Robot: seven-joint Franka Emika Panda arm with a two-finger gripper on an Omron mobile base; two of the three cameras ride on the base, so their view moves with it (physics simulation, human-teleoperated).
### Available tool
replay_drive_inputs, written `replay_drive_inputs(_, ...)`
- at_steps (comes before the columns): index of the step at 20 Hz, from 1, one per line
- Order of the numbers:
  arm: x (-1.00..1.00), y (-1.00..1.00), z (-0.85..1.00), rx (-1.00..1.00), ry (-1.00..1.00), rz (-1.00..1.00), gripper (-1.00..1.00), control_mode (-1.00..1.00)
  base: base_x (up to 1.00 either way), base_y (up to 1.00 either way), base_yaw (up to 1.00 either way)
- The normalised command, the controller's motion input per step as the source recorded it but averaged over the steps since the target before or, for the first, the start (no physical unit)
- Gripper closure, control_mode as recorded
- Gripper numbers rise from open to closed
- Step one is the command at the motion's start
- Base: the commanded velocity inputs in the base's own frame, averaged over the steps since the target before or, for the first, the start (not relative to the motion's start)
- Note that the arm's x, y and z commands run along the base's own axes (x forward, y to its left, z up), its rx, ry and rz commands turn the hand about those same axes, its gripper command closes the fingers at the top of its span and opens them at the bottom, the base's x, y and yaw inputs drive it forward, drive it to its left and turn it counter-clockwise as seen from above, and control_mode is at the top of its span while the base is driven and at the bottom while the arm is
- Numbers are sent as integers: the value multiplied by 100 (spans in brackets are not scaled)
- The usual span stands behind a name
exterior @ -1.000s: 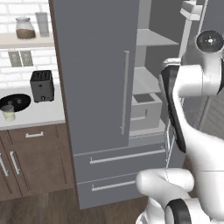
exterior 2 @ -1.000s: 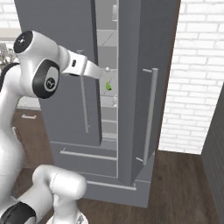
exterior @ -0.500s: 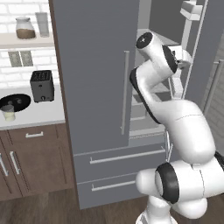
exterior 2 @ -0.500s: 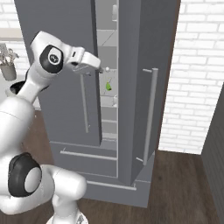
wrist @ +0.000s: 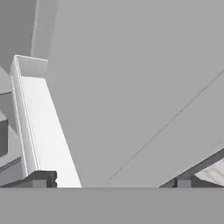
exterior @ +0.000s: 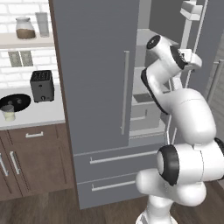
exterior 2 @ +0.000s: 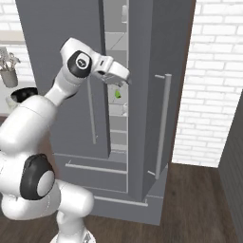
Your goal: Grab a lemon wedge from the fridge and one ice cube from the ice bowl, and put them in the glass of lemonade.
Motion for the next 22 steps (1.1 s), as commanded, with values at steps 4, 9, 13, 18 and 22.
replay_drive_inputs(4,1,-98,-15,0,0,-12,-100,-100,0,0,0)
replay_drive_inputs(9,0,-100,-24,0,0,-13,-100,-100,0,0,0)
replay_drive_inputs(13,0,-100,-24,0,0,-14,-100,-100,0,0,0)
replay_drive_inputs(18,-4,-89,-3,3,0,-8,-100,-100,0,0,0)
replay_drive_inputs(22,-31,-47,2,9,0,-1,-100,-100,0,0,0)
